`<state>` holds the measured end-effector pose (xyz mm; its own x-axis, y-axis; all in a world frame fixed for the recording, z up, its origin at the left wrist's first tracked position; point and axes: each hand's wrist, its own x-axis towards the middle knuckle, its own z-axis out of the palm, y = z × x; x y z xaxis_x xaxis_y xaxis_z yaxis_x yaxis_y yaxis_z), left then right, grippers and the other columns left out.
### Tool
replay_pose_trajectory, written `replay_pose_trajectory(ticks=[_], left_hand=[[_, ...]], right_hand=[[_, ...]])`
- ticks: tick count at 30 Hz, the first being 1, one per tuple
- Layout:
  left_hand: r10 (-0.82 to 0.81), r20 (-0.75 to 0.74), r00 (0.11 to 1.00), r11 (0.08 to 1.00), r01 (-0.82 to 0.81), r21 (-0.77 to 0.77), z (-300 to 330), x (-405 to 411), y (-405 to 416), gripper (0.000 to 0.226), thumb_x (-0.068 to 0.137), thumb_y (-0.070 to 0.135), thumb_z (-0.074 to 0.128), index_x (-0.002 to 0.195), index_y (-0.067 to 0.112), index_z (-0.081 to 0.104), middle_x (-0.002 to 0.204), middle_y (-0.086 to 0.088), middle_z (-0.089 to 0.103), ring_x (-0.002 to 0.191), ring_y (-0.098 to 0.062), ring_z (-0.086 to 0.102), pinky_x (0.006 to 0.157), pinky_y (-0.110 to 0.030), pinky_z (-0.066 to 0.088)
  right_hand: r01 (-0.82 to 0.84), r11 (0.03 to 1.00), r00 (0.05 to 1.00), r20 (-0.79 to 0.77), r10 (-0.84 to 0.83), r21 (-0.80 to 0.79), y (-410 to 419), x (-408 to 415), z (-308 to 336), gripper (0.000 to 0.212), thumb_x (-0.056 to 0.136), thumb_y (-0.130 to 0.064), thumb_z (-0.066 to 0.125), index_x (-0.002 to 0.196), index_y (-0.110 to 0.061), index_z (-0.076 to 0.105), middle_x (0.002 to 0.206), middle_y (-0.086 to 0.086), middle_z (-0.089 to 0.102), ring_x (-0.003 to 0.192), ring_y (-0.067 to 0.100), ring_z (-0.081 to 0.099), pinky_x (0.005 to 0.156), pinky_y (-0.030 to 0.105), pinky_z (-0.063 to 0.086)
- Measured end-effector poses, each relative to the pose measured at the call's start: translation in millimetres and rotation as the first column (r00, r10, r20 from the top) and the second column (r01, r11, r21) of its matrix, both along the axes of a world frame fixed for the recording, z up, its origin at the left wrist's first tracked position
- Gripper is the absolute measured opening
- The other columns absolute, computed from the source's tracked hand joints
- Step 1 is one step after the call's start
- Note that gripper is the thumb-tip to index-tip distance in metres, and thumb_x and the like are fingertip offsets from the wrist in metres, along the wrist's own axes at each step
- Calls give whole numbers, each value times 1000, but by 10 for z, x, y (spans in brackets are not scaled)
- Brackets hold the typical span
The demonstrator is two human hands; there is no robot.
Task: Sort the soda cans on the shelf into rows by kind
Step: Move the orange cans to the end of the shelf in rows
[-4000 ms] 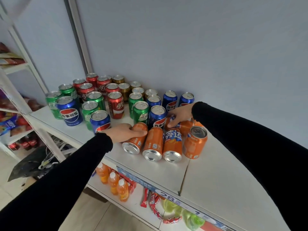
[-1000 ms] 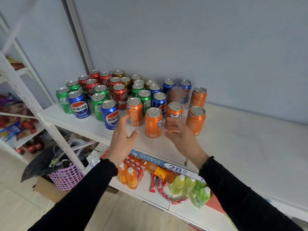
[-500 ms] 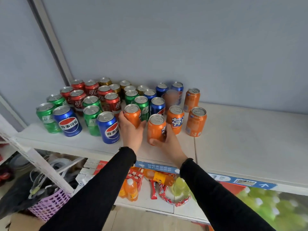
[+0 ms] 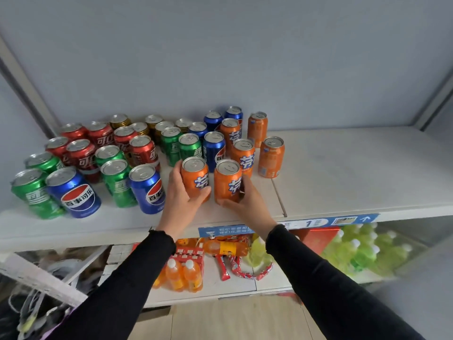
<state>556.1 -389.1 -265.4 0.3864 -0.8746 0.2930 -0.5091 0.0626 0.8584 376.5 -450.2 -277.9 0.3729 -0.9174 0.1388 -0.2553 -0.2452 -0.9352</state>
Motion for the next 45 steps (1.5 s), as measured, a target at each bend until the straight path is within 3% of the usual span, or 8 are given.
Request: replay_pose_trajectory(ticks=[5,9,20,27,33,39,42,45], left_hand=[[147,323,935,988,-153,-5,173,-108,-63,87,76,42,83,144,19,33,140,-4,54,121,-22,58,91,-35,50],[105,256,961,994,-90,-69,323,-475,-76,82,74,44,83,137,27,33,132,1,59,110,-20,63,85,-39,55],[-258,89,962,961,265,-83,536,-2893,-872,78,76,31,86,137,31,37,119,23,54,104,0,56,84,-21,50],[-327,42,944,941,329,-79,524,-4467,-1449,74,75,28,86,133,34,40,123,14,59,110,-9,59,93,-36,53],[-354,17,935,933,354,-57,582,-5217,-2056,72,75,24,86,134,30,44,125,11,59,106,-3,55,79,-4,40],[-351,47,935,934,353,-46,606,-5594,-2869,72,70,35,85,129,40,44,116,19,62,107,-3,58,89,-32,52],[-370,68,927,927,373,-42,598,-5705,-3329,73,69,37,84,130,40,43,116,20,63,108,-3,59,90,-34,52],[-376,77,923,925,378,-21,572,-5797,-3782,73,70,34,85,130,39,44,117,17,64,105,0,59,87,-31,52]], right_hand=[[100,994,991,89,-104,47,109,-114,34,72,75,-28,87,135,-26,48,121,-13,64,106,1,63,94,31,57],[191,981,970,142,-195,38,91,-551,158,69,75,-32,87,133,-28,50,115,-15,66,99,-1,64,81,16,55],[411,910,905,137,-402,-43,-357,-3060,275,59,73,-24,87,122,-31,53,108,-11,68,97,9,67,85,28,57],[453,889,890,83,-447,-66,-847,-4747,365,64,72,-22,88,126,-21,53,109,-12,67,97,3,65,82,20,54],[473,879,880,74,-469,-51,-1455,-5520,416,62,73,-20,87,125,-20,53,107,-11,65,95,3,64,70,8,48],[501,865,865,54,-499,-33,-2331,-5837,373,67,67,-24,87,125,-22,53,113,1,64,102,16,63,85,28,54],[489,872,869,81,-489,14,-2759,-5922,393,60,74,-13,85,124,-16,52,105,-6,65,91,4,63,75,16,50],[487,873,869,79,-488,32,-3186,-5966,377,55,74,-12,85,117,-19,51,105,-5,66,90,7,65,79,22,52]])
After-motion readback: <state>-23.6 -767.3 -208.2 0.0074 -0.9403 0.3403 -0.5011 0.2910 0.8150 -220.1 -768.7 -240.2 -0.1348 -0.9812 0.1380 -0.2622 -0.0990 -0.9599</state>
